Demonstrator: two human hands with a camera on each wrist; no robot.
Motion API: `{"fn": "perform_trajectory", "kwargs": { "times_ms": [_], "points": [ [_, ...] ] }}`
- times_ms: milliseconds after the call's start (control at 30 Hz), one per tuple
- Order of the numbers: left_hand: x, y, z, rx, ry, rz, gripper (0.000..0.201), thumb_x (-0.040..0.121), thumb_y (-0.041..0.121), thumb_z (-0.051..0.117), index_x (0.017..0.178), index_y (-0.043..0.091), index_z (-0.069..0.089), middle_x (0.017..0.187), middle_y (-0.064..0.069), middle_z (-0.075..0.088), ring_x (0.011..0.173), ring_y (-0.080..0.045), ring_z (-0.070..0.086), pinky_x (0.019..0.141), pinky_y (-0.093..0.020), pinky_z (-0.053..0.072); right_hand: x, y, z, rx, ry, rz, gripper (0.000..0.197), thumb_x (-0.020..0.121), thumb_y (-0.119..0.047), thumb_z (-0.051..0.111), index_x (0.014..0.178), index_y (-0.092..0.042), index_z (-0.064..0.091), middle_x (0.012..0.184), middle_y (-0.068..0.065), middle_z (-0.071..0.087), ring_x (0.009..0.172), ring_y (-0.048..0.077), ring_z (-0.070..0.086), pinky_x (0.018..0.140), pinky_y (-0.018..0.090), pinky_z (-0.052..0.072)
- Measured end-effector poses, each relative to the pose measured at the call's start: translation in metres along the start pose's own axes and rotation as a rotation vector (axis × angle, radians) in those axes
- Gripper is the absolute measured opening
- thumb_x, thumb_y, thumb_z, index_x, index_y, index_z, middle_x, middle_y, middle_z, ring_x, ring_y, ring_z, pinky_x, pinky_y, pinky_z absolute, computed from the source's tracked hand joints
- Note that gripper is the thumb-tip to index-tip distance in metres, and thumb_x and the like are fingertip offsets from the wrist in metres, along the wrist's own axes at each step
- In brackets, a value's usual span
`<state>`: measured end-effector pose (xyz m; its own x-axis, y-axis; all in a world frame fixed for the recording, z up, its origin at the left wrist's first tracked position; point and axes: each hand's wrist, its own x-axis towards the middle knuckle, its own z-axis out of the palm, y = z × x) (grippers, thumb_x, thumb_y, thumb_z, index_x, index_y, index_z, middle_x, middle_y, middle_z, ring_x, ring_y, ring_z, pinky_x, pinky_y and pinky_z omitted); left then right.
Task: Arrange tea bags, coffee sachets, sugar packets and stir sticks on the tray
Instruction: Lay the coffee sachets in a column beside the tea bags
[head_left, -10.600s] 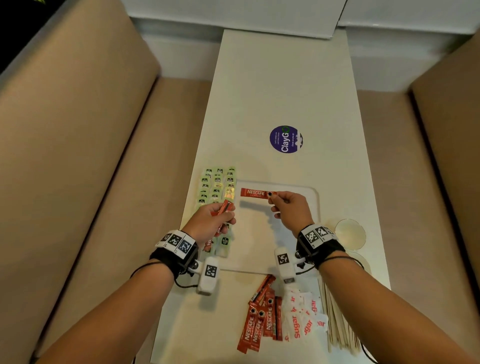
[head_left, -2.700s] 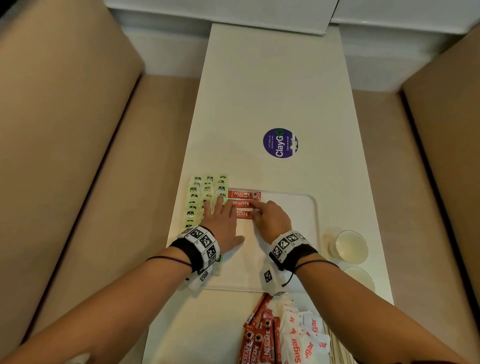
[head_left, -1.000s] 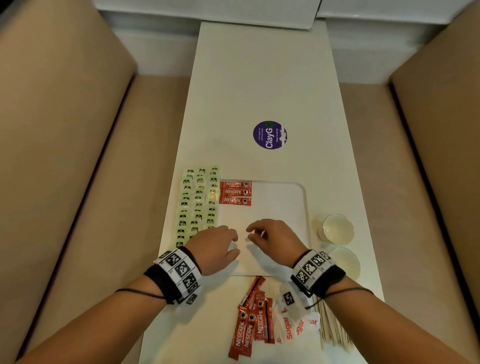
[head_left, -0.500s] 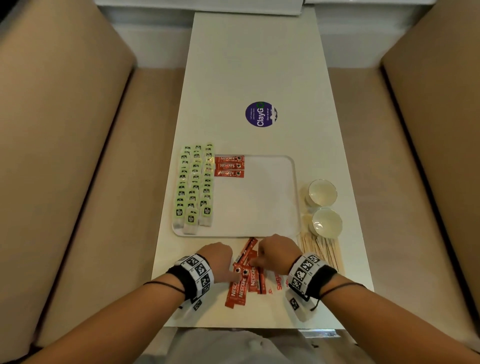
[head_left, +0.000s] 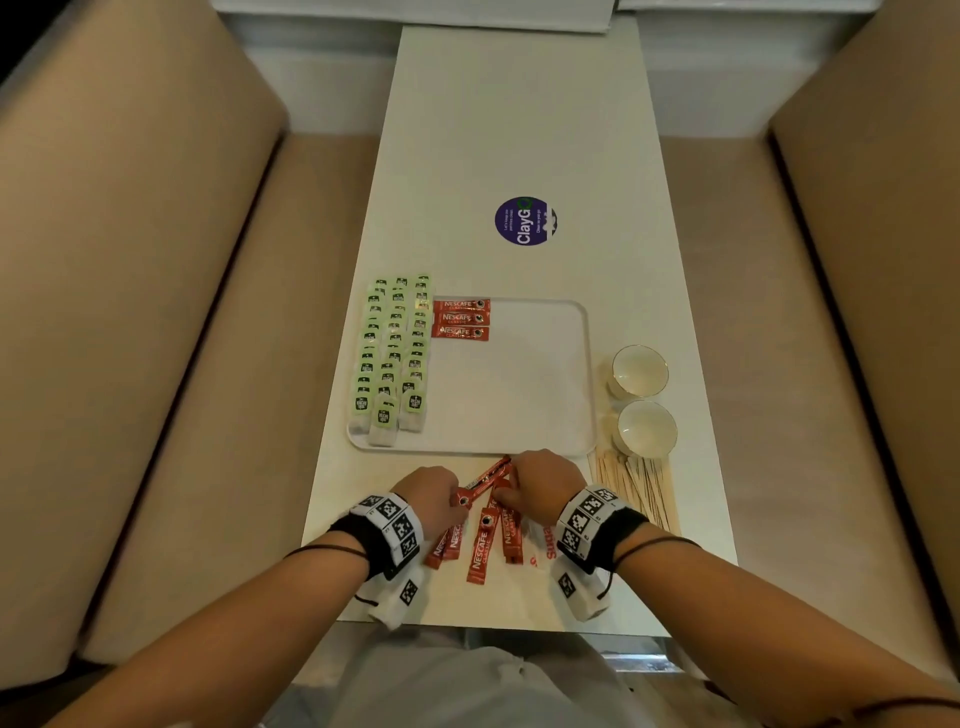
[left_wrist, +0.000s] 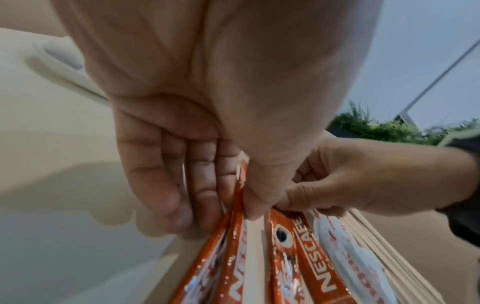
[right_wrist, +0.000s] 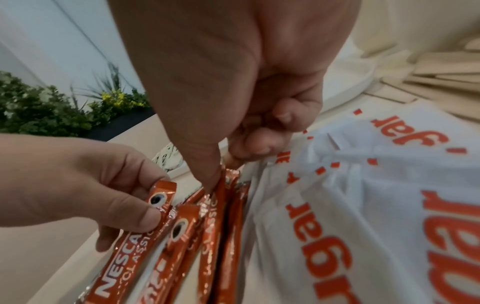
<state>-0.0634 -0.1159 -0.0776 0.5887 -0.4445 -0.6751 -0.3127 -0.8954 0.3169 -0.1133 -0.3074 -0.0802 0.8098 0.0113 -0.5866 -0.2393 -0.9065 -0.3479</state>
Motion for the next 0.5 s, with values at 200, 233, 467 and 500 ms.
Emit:
{"fn": "perform_trajectory", "kwargs": {
  "times_ms": [200,233,467,500],
  "points": [
    [-0.004,-0.003,-0.012,-0.29,-0.013,-0.051,0.022,0.089,0.033,0.063,0.077,0.014,0.058,0.078,-0.003,0.068,0.069,-0.019,0.062,0.067,-0.033,0.049,-0.007,0.007,-0.006,0.193,-0.016,-0.038,0.033,0.093,-0.045,0.063,0.07,-0.025,0.05,0.07,-0.005,0.059,0.061,0.012,0.052,0.062,0.029,0.047],
    [-0.006,-0.001,-0.015,-0.357,-0.02,-0.054,0.02,0.09,0.03,0.061,0.079,0.013,0.058,0.079,-0.004,0.071,0.071,-0.021,0.066,0.069,-0.036,0.053,-0.007,0.009,-0.007,0.218,-0.018,-0.046,0.031,0.094,-0.045,0.062,0.072,-0.024,0.053,0.072,-0.005,0.06,0.063,0.012,0.054,0.063,0.028,0.048],
    [-0.02,0.016,-0.027,-0.708,0.003,-0.13,0.013,0.098,0.021,0.043,0.089,0.013,0.047,0.07,-0.007,0.062,0.046,-0.014,0.059,0.038,-0.018,0.034,-0.01,0.007,-0.026,0.456,0.087,-0.113,0.019,0.096,-0.038,0.062,0.091,-0.022,0.072,0.084,-0.003,0.072,0.077,0.015,0.066,0.072,0.032,0.055],
    [-0.019,0.017,-0.028,-0.722,0.014,-0.134,0.014,0.099,0.024,0.043,0.09,0.014,0.046,0.071,-0.005,0.057,0.045,-0.013,0.056,0.037,-0.017,0.031,-0.01,0.006,-0.03,0.505,0.104,-0.119,0.017,0.097,-0.036,0.062,0.091,-0.023,0.072,0.083,-0.002,0.073,0.076,0.017,0.068,0.072,0.033,0.056]
  ]
}}
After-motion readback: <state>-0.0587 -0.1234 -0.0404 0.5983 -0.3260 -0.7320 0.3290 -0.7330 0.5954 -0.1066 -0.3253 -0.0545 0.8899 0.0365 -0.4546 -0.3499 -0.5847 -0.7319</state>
